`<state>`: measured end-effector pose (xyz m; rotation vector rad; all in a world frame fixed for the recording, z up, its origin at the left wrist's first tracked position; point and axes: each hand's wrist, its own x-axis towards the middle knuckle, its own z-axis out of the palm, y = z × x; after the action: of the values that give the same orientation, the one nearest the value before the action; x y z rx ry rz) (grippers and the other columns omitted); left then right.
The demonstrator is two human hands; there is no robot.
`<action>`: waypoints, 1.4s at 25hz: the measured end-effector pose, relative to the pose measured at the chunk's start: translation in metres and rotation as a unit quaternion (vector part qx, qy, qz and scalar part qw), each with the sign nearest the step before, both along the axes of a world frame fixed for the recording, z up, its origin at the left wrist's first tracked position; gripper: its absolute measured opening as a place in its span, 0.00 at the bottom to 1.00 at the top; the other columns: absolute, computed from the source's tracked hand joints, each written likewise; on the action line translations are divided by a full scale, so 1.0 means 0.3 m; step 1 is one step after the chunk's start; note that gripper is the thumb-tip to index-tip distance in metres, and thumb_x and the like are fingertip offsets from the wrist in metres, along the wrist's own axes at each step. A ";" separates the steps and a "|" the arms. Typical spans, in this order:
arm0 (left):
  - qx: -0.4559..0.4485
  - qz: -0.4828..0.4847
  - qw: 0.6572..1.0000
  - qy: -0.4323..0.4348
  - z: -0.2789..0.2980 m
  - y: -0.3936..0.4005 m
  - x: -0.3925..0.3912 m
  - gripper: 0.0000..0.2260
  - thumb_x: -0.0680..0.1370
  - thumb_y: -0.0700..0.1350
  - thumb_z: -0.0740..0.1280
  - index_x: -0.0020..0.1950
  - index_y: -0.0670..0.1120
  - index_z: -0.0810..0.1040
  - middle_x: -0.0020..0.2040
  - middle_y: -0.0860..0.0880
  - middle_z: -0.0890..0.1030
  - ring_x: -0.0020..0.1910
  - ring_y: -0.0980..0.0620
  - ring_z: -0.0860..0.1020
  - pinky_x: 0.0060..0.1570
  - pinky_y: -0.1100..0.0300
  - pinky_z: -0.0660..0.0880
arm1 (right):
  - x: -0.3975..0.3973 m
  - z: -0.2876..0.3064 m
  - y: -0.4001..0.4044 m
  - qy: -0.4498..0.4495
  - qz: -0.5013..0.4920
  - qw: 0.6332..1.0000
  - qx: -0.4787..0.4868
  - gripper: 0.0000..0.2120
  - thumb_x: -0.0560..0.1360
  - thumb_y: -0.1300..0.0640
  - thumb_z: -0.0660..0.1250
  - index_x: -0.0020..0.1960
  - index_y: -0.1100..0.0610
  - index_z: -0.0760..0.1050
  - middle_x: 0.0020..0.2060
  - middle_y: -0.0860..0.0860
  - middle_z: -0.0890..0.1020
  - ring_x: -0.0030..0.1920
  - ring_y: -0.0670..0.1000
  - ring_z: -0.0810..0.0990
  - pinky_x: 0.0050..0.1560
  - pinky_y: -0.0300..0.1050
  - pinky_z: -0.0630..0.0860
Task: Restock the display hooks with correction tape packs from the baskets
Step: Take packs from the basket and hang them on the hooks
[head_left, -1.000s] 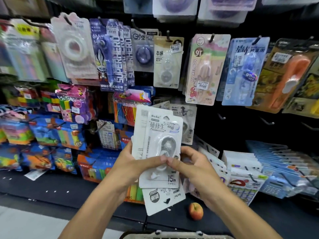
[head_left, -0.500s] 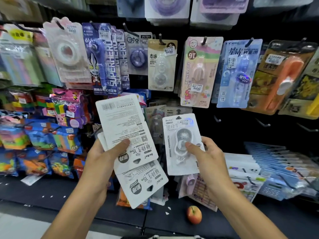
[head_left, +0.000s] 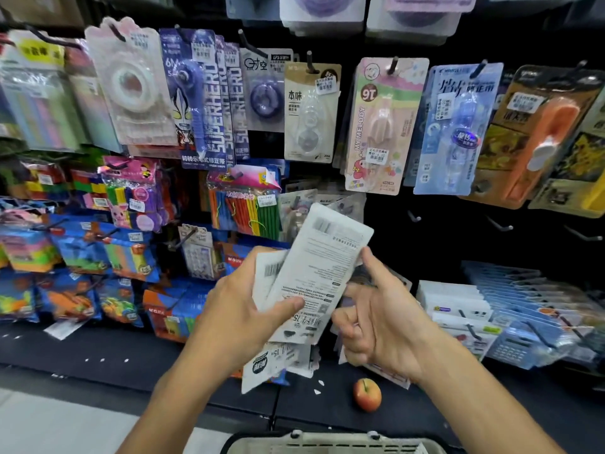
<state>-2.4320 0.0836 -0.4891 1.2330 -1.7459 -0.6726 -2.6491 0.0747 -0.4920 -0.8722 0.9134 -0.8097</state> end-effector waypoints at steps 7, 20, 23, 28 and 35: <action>0.051 0.068 0.994 -0.061 -0.002 -0.012 0.030 0.20 0.65 0.56 0.81 0.50 0.61 0.75 0.45 0.61 0.84 0.47 0.56 0.81 0.44 0.52 0.80 | -0.050 0.017 0.017 -0.044 -0.005 0.995 -0.087 0.16 0.71 0.46 0.73 0.53 0.56 0.85 0.50 0.61 0.86 0.42 0.59 0.87 0.31 0.46 0.82; 0.044 0.109 0.966 0.231 -0.004 -0.061 0.042 0.17 0.77 0.36 0.73 0.52 0.59 0.80 0.46 0.62 0.86 0.47 0.61 0.85 0.37 0.66 0.80 | 0.018 -0.014 -0.096 0.185 -0.266 0.901 -0.288 0.19 0.79 0.61 0.68 0.54 0.35 0.78 0.62 0.40 0.78 0.53 0.44 0.77 0.54 0.42 0.75; -0.044 0.023 0.985 0.167 0.006 -0.064 0.036 0.22 0.76 0.32 0.71 0.51 0.62 0.84 0.49 0.60 0.87 0.52 0.61 0.83 0.43 0.70 0.80 | 0.006 -0.022 -0.109 0.272 -0.257 0.883 -0.283 0.17 0.80 0.56 0.69 0.63 0.37 0.75 0.60 0.42 0.73 0.59 0.46 0.73 0.60 0.41 0.70; -0.275 -0.156 0.939 -0.135 0.011 -0.085 -0.038 0.21 0.70 0.33 0.78 0.57 0.54 0.85 0.66 0.56 0.79 0.70 0.50 0.70 0.68 0.59 0.70 | 0.016 -0.024 -0.066 0.022 -0.136 0.976 -0.166 0.19 0.74 0.45 0.72 0.59 0.55 0.75 0.49 0.54 0.86 0.44 0.52 0.85 0.36 0.44 0.80; -0.217 -0.071 0.960 -0.161 -0.025 -0.106 -0.060 0.33 0.71 0.26 0.61 0.68 0.56 0.75 0.76 0.57 0.66 0.75 0.58 0.63 0.71 0.62 0.66 | -0.034 -0.005 -0.067 0.018 -0.220 0.944 -0.244 0.17 0.76 0.66 0.70 0.60 0.54 0.72 0.46 0.57 0.87 0.40 0.54 0.85 0.35 0.47 0.81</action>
<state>-2.4500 0.0518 -0.4966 0.9511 -2.1260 -0.1492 -2.6593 0.0546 -0.4936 -1.1289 0.9705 -1.4547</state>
